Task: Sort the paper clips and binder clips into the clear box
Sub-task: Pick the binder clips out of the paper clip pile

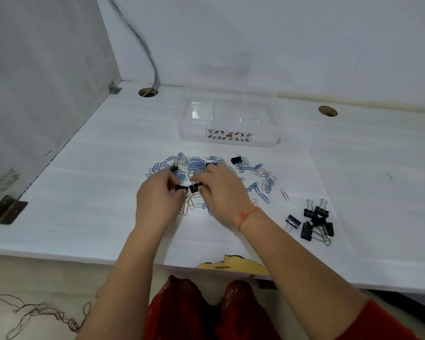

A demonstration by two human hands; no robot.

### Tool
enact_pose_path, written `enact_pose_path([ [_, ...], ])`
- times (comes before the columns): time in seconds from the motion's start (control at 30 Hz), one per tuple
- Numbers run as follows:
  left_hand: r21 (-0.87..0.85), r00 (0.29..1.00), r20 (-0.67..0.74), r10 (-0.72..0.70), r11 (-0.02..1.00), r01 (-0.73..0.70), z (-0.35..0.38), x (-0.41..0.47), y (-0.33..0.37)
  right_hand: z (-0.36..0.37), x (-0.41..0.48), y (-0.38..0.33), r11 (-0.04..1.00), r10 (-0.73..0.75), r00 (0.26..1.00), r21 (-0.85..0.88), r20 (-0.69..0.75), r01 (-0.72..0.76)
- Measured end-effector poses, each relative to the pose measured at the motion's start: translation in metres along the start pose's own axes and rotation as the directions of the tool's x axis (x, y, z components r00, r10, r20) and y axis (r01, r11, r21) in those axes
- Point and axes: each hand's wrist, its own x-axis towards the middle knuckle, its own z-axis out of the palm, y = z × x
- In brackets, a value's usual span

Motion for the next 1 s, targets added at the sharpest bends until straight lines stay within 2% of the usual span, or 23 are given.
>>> enact_pose_path([
  [0.13, -0.204, 0.992, -0.089, -0.086, 0.977, 0.067, -0.01, -0.007, 0.003, 0.001, 0.0, -0.002, 0.995, -0.004, 1.0, -0.1, -0.001, 0.004],
  [0.27, -0.451, 0.963, -0.089, -0.256, 0.872, 0.19, -0.018, -0.014, -0.002, 0.001, 0.001, 0.002, 0.989, -0.024, 1.0, -0.144, 0.01, 0.025],
  [0.33, -0.634, 0.931, -0.019, -0.366, 0.724, 0.271, -0.022, -0.017, -0.004, 0.003, 0.005, 0.001, 0.989, -0.012, 0.999, -0.147, 0.03, 0.017],
  [0.4, -0.758, 0.873, 0.131, -0.469, 0.52, 0.393, -0.026, -0.017, -0.004, 0.006, 0.009, -0.001, 0.991, -0.016, 0.999, -0.131, 0.027, 0.02],
  [0.53, -0.834, 0.735, 0.39, -0.554, 0.125, 0.537, -0.035, -0.017, -0.002, 0.017, 0.006, 0.003, 0.958, -0.117, 0.993, -0.266, -0.03, 0.105],
  [0.57, -0.837, 0.714, 0.416, -0.563, 0.07, 0.542, -0.037, -0.018, -0.003, 0.021, 0.004, 0.004, 0.949, -0.122, 0.991, -0.3, -0.058, 0.099],
  [0.6, -0.833, 0.706, 0.42, -0.57, 0.066, 0.549, -0.039, -0.018, -0.006, 0.022, 0.003, 0.002, 0.946, -0.11, 0.989, -0.317, -0.103, 0.073],
  [0.63, -0.821, 0.719, 0.388, -0.577, 0.138, 0.554, -0.04, -0.018, -0.009, 0.022, 0.003, 0.0, 0.95, -0.079, 0.984, -0.31, -0.162, 0.026],
  [0.67, -0.773, 0.752, 0.311, -0.581, 0.306, 0.556, -0.04, -0.017, -0.013, 0.019, 0.004, -0.004, 0.96, -0.031, 0.974, -0.277, -0.222, -0.032],
  [0.7, -0.659, 0.805, 0.193, -0.561, 0.534, 0.53, -0.038, -0.016, -0.017, 0.015, 0.006, -0.007, 0.97, 0.025, 0.961, -0.224, -0.275, -0.09],
  [0.73, -0.476, 0.867, 0.067, -0.493, 0.748, 0.463, -0.038, -0.015, -0.02, 0.011, 0.01, -0.009, 0.977, 0.088, 0.953, -0.16, -0.289, -0.139],
  [0.77, -0.254, 0.922, -0.019, -0.387, 0.894, 0.37, -0.037, -0.014, -0.022, 0.007, 0.013, -0.01, 0.982, 0.147, 0.953, -0.077, -0.265, -0.173],
  [0.8, -0.059, 0.956, -0.045, -0.289, 0.956, 0.286, -0.035, -0.012, -0.022, 0.002, 0.016, -0.01, 0.98, 0.2, 0.957, 0.028, -0.211, -0.198],
  [0.87, 0.118, 0.983, 0.004, -0.184, 0.976, 0.183, -0.032, -0.008, -0.021, -0.005, 0.019, -0.008, 0.927, 0.299, 0.947, 0.272, -0.12, -0.258],
  [0.97, 0.144, 0.99, 0.079, -0.118, 0.984, 0.106, -0.025, -0.001, -0.023, -0.01, 0.019, -0.008, 0.806, 0.431, 0.896, 0.489, -0.103, -0.332],
  [1.0, 0.141, 0.992, 0.076, -0.097, 0.986, 0.085, -0.022, 0.0, -0.024, -0.01, 0.019, -0.008, 0.727, 0.491, 0.868, 0.581, -0.069, -0.366],
])
